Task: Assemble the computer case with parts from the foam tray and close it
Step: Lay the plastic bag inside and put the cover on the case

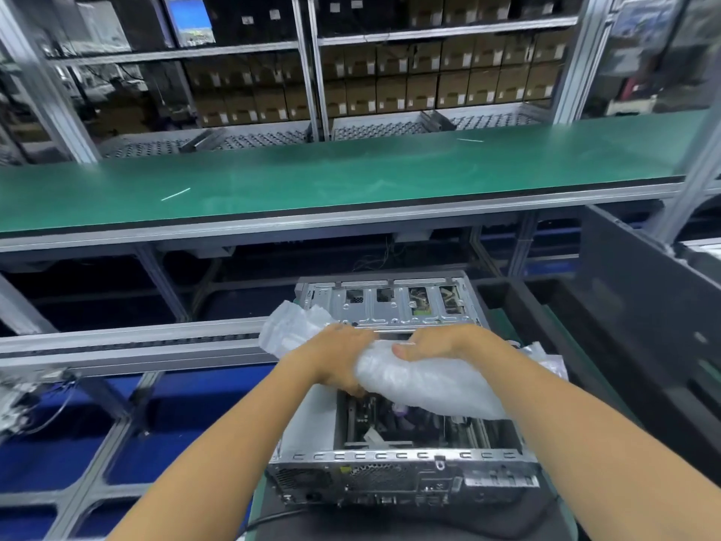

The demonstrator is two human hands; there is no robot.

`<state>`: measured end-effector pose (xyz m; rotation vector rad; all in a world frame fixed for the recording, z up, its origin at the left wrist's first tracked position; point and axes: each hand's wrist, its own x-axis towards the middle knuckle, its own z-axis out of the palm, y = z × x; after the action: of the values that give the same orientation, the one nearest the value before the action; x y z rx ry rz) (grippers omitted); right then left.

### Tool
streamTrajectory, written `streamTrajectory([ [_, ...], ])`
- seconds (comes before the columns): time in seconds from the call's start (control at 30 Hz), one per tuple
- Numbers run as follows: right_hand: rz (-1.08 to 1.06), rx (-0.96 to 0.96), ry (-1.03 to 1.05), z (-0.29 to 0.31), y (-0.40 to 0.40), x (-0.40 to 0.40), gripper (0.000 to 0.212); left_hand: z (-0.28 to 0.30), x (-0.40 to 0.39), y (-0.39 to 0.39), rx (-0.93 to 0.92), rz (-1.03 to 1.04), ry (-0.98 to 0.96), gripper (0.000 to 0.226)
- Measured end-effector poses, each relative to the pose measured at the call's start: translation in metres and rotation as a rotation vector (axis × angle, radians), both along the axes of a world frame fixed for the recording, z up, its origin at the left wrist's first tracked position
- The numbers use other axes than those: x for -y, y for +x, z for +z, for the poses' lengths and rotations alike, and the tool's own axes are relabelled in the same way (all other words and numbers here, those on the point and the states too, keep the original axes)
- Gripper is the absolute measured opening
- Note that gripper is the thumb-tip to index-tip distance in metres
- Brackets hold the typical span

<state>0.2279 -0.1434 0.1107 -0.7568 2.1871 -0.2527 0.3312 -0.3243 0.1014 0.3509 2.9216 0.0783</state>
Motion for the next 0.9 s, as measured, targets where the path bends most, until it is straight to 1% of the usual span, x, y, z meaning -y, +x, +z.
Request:
streamTrajectory([
  [0.03, -0.007, 0.000, 0.000, -0.003, 0.001, 0.001, 0.065, -0.003, 0.000, -0.001, -0.046, -0.007, 0.011, 0.058],
  [0.07, -0.013, -0.014, -0.001, -0.004, 0.002, 0.002, 0.063, -0.005, 0.000, -0.002, -0.070, -0.010, 0.031, 0.054],
  [0.13, -0.022, -0.032, -0.007, -0.007, 0.002, 0.001, 0.059, -0.008, 0.001, -0.006, -0.067, -0.010, 0.079, 0.065],
  [0.17, -0.032, -0.018, -0.011, -0.008, 0.001, 0.001, 0.055, -0.010, 0.001, -0.006, -0.086, -0.005, 0.073, 0.070],
  [0.23, -0.050, 0.016, -0.006, -0.010, 0.001, 0.003, 0.053, -0.014, -0.001, -0.004, -0.173, -0.017, -0.015, 0.074],
  [0.3, -0.033, -0.009, 0.044, -0.012, 0.000, 0.007, 0.056, -0.018, 0.002, -0.002, -0.241, -0.042, -0.097, 0.074],
  [0.4, -0.025, -0.044, 0.097, -0.020, 0.002, 0.014, 0.059, -0.019, 0.009, 0.000, -0.253, -0.008, -0.084, 0.057],
  [0.57, -0.037, -0.061, 0.159, -0.031, 0.003, 0.023, 0.064, -0.015, 0.005, -0.005, -0.148, -0.096, -0.210, 0.032],
  [0.63, -0.057, -0.062, 0.175, -0.033, 0.001, 0.026, 0.064, -0.023, 0.004, -0.005, -0.124, -0.054, -0.169, 0.024],
  [0.7, -0.097, -0.060, 0.174, -0.038, -0.003, 0.027, 0.063, -0.029, 0.006, -0.005, -0.015, 0.050, -0.032, 0.024],
  [0.73, -0.123, -0.055, 0.167, -0.039, -0.003, 0.027, 0.062, -0.031, 0.008, -0.007, 0.076, 0.090, 0.046, 0.030],
  [0.8, -0.149, -0.053, 0.155, -0.041, -0.004, 0.028, 0.060, -0.028, 0.009, -0.009, 0.309, 0.149, 0.189, 0.052],
  [0.83, -0.165, -0.049, 0.146, -0.041, -0.004, 0.030, 0.057, -0.025, 0.009, -0.009, 0.416, 0.148, 0.247, 0.060],
  [0.9, -0.236, -0.006, 0.098, -0.041, -0.004, 0.034, 0.051, -0.021, 0.006, -0.014, 0.536, 0.122, 0.284, 0.064],
])
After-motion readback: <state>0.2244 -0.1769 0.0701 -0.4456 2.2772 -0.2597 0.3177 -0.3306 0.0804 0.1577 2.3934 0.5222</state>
